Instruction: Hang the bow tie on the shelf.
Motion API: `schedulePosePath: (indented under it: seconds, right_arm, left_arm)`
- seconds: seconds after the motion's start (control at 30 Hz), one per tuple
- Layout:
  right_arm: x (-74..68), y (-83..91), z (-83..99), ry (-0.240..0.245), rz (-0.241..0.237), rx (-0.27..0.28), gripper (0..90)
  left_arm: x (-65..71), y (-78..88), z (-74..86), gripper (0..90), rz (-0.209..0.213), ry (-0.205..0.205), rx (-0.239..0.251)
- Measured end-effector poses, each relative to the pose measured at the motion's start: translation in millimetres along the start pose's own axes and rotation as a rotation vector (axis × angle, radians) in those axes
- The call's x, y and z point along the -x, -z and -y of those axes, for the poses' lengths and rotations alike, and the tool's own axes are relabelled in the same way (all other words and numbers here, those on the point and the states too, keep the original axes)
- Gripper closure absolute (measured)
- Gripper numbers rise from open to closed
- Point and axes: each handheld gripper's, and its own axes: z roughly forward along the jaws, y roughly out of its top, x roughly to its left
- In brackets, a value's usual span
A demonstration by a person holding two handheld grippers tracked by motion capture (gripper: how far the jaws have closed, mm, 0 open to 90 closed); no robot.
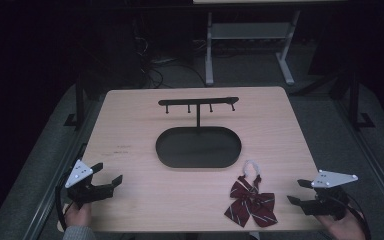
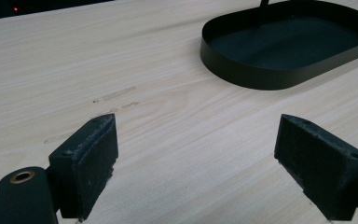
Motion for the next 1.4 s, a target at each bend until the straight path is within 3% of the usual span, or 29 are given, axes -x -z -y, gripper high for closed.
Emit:
schedulePosePath:
  seconds: [0.6, 1.4]
  right_arm:
    - [-7.1, 0.8, -19.2, 0.038, -0.024, -0.002, 30.4]
    - [-11.4, -11.6, -58.9, 0.111, -0.081, -0.059, 30.4]
  left_arm:
    - [0.1, 0.8, 0.4, 13.1, 0.001, -0.002, 0.001]
    - [-0.1, 0.2, 0.6, 13.1, 0.002, -0.004, 0.0]
